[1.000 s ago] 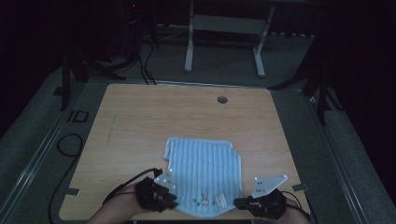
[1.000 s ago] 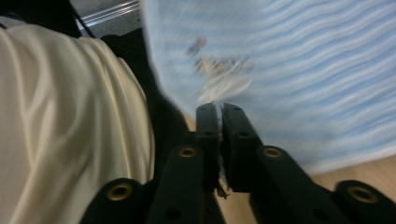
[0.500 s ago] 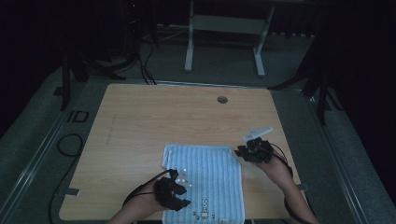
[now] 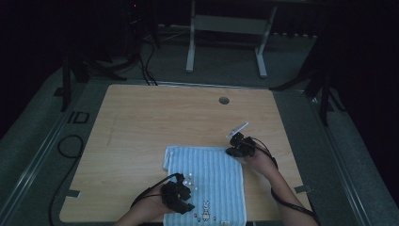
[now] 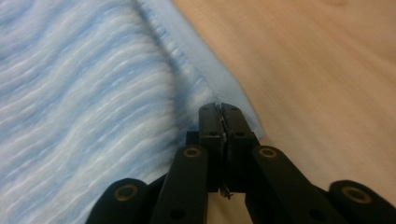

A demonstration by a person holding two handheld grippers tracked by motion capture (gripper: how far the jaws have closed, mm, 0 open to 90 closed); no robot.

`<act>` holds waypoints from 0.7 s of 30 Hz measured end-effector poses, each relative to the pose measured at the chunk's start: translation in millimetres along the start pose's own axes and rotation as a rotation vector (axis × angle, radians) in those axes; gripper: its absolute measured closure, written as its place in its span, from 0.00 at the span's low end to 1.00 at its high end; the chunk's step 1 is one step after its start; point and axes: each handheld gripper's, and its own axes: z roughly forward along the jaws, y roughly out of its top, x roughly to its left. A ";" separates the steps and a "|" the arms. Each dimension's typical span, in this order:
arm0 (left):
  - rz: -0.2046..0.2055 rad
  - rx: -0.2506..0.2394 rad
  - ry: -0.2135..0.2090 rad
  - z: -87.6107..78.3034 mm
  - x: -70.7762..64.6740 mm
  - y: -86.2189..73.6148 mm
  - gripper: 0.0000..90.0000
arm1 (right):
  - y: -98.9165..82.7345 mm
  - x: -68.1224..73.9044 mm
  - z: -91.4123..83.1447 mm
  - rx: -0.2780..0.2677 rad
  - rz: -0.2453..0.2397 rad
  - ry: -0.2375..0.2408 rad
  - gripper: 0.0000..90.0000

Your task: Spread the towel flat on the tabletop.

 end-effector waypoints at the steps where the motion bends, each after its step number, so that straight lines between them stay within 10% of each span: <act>1: 0.001 0.001 0.002 -0.2 -0.3 0.0 0.64 | 0.9 -2.6 -1.0 -0.006 0.012 0.000 0.99; 21: 0.019 0.000 -0.012 0.6 -7.1 -2.0 0.64 | -1.5 -86.0 -33.3 -0.028 0.203 -0.140 0.99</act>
